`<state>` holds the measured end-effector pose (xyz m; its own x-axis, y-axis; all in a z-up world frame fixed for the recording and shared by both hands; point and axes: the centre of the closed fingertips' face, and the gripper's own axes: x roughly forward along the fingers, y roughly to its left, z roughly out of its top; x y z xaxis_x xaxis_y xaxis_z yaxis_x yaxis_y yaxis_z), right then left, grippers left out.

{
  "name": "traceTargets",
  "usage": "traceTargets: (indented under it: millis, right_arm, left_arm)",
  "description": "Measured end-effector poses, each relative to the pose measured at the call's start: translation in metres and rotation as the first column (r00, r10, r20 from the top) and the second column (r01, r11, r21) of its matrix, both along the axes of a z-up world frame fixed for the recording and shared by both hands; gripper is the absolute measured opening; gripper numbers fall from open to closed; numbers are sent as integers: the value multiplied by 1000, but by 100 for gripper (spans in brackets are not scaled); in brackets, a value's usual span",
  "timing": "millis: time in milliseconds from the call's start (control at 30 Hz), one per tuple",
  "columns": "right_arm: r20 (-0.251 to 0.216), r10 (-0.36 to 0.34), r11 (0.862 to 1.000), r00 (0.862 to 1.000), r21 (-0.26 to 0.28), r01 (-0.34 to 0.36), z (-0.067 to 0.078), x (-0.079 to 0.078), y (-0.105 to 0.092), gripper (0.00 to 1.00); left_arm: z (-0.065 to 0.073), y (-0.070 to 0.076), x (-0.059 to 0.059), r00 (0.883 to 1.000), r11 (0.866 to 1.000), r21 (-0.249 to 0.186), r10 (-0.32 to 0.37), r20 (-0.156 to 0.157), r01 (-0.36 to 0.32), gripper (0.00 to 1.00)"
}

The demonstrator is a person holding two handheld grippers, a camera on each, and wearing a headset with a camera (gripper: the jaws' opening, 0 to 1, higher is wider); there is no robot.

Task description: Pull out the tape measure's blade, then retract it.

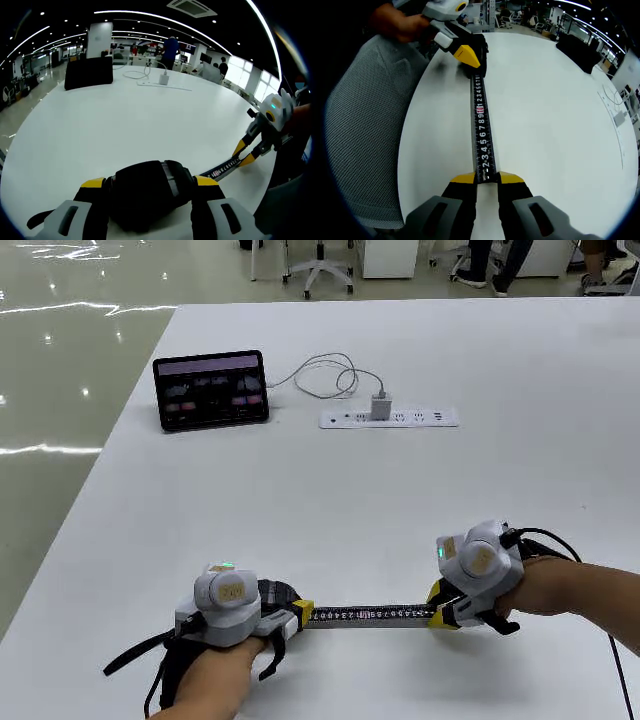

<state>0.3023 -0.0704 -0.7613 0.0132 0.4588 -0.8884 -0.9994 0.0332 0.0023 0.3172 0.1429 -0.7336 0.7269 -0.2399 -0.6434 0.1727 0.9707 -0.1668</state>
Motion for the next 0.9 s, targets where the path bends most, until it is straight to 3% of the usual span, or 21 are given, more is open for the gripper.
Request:
traceTargets:
  millis: [900]
  right_arm:
    - [-6, -16, 1000, 1000, 27, 16, 0, 0, 20, 11]
  left_arm:
    - [-1, 0, 0, 1000, 1000, -4, -1, 0, 1, 63]
